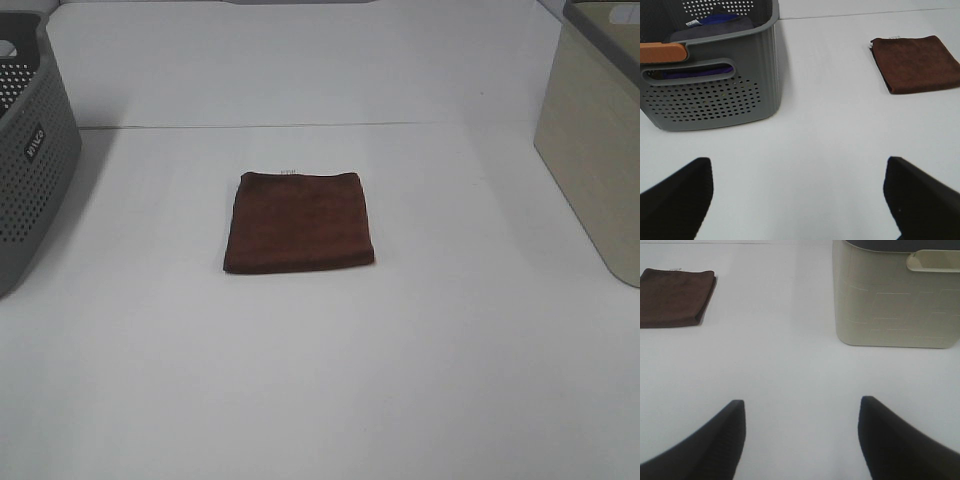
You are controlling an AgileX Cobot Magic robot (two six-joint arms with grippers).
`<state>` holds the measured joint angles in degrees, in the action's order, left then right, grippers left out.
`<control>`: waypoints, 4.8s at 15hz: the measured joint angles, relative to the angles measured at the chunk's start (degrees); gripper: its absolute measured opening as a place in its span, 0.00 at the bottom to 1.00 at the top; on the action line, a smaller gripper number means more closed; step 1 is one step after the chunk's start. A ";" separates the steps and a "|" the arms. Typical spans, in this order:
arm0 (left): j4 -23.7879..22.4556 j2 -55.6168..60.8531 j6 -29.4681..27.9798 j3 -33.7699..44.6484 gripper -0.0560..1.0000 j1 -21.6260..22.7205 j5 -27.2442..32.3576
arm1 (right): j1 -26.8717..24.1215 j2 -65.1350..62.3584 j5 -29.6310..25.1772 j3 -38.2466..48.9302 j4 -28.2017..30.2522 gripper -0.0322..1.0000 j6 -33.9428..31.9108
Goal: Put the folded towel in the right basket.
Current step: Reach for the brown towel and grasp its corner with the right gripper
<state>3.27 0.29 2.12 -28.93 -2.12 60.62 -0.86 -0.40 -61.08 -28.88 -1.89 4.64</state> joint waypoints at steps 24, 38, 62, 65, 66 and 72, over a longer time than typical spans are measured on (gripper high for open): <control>0.00 0.00 0.00 0.00 0.88 0.00 0.00 | 0.00 0.00 0.00 0.00 0.00 0.63 -0.06; 0.00 0.00 0.00 0.00 0.88 0.00 0.00 | 0.00 0.00 0.00 0.00 0.00 0.63 -0.06; 0.00 0.00 0.00 0.00 0.88 0.00 0.00 | 6.36 82.39 13.24 -37.87 -28.30 0.63 14.95; 0.00 0.00 0.00 0.00 0.88 0.00 0.00 | 11.63 92.30 14.27 -44.98 -28.19 0.63 14.44; 0.00 0.00 0.00 0.00 0.88 0.00 0.00 | 11.86 95.86 14.32 -47.50 -28.48 0.63 14.04; 0.00 0.00 0.00 0.00 0.88 0.00 0.00 | 11.97 112.82 13.01 -57.93 -29.85 0.66 14.09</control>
<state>3.27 0.29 2.12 -28.93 -2.12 60.62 11.12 112.41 -48.07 -86.80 -31.74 18.74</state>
